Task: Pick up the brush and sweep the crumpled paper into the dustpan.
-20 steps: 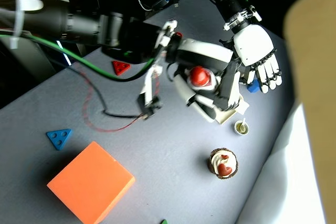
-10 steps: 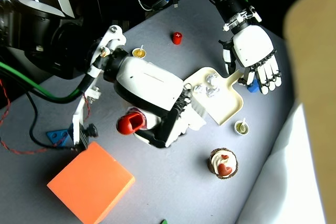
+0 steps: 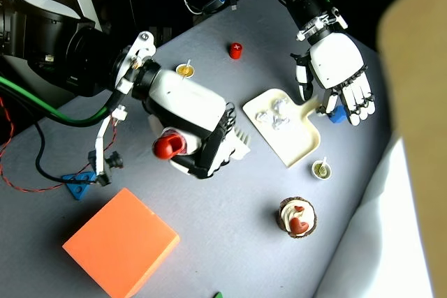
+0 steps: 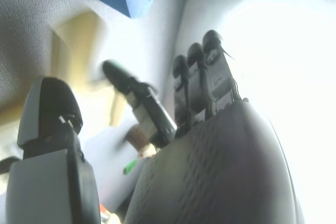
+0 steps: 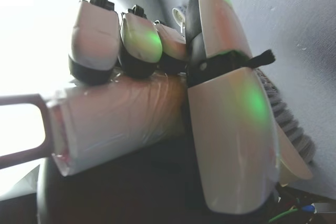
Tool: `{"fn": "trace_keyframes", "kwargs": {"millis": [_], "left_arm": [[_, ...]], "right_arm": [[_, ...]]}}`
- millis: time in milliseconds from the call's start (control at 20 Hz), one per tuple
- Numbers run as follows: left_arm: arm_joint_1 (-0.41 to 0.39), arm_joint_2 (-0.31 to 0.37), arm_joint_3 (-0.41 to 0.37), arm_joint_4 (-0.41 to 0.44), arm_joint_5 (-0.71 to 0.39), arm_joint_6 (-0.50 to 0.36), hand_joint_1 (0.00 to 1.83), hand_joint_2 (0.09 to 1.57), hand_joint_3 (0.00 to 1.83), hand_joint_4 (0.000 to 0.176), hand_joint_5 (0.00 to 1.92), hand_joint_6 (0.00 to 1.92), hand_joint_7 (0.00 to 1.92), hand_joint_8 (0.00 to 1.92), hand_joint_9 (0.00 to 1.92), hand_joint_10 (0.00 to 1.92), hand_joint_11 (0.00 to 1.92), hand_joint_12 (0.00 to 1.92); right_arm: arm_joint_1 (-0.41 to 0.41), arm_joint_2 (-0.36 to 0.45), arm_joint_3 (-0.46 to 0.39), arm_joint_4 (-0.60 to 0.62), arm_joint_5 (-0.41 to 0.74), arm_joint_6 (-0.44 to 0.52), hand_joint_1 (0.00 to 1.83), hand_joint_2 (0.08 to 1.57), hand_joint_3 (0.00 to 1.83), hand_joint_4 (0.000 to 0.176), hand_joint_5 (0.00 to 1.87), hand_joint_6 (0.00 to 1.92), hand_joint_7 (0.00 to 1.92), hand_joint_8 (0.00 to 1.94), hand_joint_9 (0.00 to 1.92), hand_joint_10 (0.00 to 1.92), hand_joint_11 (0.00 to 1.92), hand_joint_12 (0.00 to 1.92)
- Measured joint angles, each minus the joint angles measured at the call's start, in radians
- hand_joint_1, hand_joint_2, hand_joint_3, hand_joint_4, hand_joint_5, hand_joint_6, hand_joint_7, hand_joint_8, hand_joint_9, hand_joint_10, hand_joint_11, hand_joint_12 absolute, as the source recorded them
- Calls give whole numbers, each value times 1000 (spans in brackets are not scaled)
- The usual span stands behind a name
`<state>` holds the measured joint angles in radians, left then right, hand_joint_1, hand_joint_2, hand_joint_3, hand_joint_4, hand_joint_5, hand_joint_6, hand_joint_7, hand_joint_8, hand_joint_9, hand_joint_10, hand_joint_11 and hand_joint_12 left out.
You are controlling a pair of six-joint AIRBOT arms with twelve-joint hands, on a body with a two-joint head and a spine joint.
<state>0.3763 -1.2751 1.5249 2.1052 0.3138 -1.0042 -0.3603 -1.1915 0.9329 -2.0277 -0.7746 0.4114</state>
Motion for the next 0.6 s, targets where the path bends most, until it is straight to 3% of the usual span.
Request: {"fn": "trace_keyframes", "kwargs": {"millis": [50, 100, 150, 200, 250, 300, 350, 400, 500, 550, 600], "left_arm": [[0, 0, 0, 0, 0, 0, 1044, 1016, 0, 40, 849, 7, 219, 4, 147, 4, 116, 7], [0, 0, 0, 0, 0, 0, 1044, 1016, 0, 40, 849, 7, 219, 4, 147, 4, 116, 7], [0, 0, 0, 0, 0, 0, 985, 1028, 0, 71, 814, 4, 198, 4, 130, 5, 122, 9], [0, 0, 0, 0, 0, 0, 985, 1028, 0, 71, 814, 4, 198, 4, 130, 5, 122, 9], [0, 0, 0, 0, 0, 0, 1019, 1010, 0, 59, 837, 10, 208, 6, 146, 8, 133, 14], [0, 0, 0, 0, 0, 0, 1019, 1010, 0, 59, 837, 10, 208, 6, 146, 8, 133, 14], [0, 0, 0, 0, 0, 0, 1004, 1018, 0, 72, 820, 2, 179, 2, 123, 3, 94, 2], [0, 0, 0, 0, 0, 0, 1005, 1020, 0, 71, 818, 1, 174, 0, 112, 0, 85, 0], [0, 0, 0, 0, 0, 0, 1028, 1017, 0, 50, 842, 9, 204, 11, 128, 6, 98, 6], [0, 0, 0, 0, 0, 0, 1030, 1015, 0, 45, 852, 10, 211, 11, 143, 11, 123, 17], [0, 0, 0, 0, 0, 0, 1030, 1015, 0, 45, 852, 10, 211, 11, 143, 11, 123, 17]], "right_arm": [[0, -1, 5, -3, -4, 0, 1535, 1227, 1, 176, 1006, 1921, 1258, 1941, 1397, 1921, 1541, 1921], [0, -2, 7, -3, -6, 0, 1535, 1227, 1, 176, 1006, 1921, 1258, 1941, 1397, 1921, 1541, 1921], [0, -2, 7, -2, -7, 1, 1500, 1229, 1, 176, 1006, 1921, 1264, 1941, 1407, 1921, 1547, 1921], [0, -3, 7, 0, -8, 7, 1500, 1229, 1, 176, 1006, 1921, 1264, 1941, 1407, 1921, 1547, 1921], [-1, -3, 7, -1, -8, 18, 1508, 1230, 1, 176, 1004, 1921, 1266, 1941, 1410, 1921, 1557, 1921], [-6, -3, 7, -6, -10, 27, 1508, 1230, 1, 176, 1004, 1921, 1266, 1941, 1410, 1921, 1557, 1921], [-7, -4, 7, 19, -6, 32, 1516, 1230, 0, 176, 1026, 1921, 1258, 1941, 1416, 1921, 1545, 1921], [-7, -4, 11, 76, 10, 40, 1527, 1230, 0, 173, 1019, 1921, 1241, 1941, 1404, 1921, 1532, 1921], [-16, -5, 24, 175, 54, 79, 1551, 1196, 0, 159, 966, 1921, 1147, 1941, 1315, 1921, 1444, 1921], [-26, 0, 24, 196, 78, 90, 1566, 1188, 0, 144, 928, 1921, 1081, 1941, 1275, 1921, 1415, 1921], [-33, 4, 24, 202, 101, 92, 1566, 1188, 0, 144, 928, 1921, 1081, 1941, 1275, 1921, 1415, 1921]]}}
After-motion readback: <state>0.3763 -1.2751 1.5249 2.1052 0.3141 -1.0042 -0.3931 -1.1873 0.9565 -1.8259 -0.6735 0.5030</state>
